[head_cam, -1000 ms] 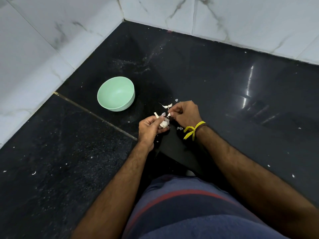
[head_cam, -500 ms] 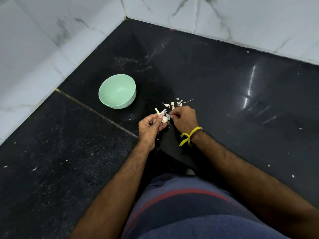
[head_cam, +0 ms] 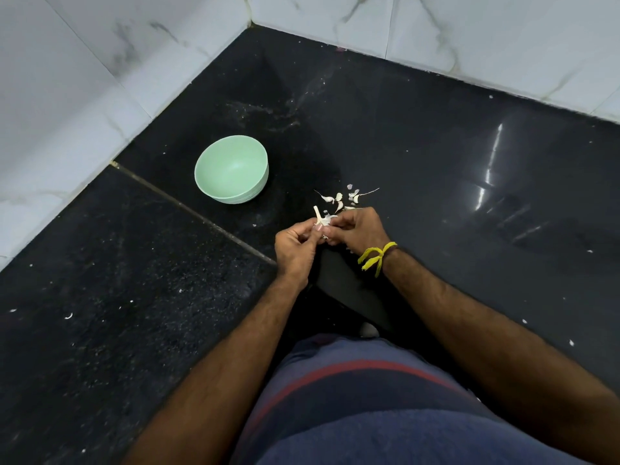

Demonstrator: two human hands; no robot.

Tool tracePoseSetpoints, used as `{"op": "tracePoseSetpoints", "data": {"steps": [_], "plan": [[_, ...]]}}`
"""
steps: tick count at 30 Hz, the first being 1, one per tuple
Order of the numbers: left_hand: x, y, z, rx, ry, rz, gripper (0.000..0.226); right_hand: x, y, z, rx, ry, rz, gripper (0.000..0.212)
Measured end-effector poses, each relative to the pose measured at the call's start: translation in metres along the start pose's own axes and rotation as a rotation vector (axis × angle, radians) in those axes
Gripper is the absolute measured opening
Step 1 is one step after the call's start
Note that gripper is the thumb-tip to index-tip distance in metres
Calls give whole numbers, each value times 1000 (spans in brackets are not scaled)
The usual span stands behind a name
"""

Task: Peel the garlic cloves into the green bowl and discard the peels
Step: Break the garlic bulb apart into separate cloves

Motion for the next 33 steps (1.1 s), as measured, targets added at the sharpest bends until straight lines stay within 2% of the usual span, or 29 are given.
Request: {"op": "tracePoseSetpoints", "data": {"steps": [6,13,17,26,30,33], "plan": [[1,2,-7,119,190,231,22,7,2,4,16,-15,-5,25],[1,10,-13,254,135,156,23,4,7,0,94,-117,-101,16],[1,11,-17,319,90,101,25,2,4,-1,105,-54,-55,19],[0,7,-8,129,89,53,20,-1,0,3,-81,22,51,23],[3,6,-9,36,69,5,9,1,-1,4,-33,41,95,22],[5,5,-8,44,46,-37,10,0,0,4,0,53,107,20]]}}
Point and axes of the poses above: each hand's wrist, its own z-axis towards the middle knuckle, its own y-axis out of the palm, x = y × z, the point moved 5 cm from there along z, towards the middle knuckle
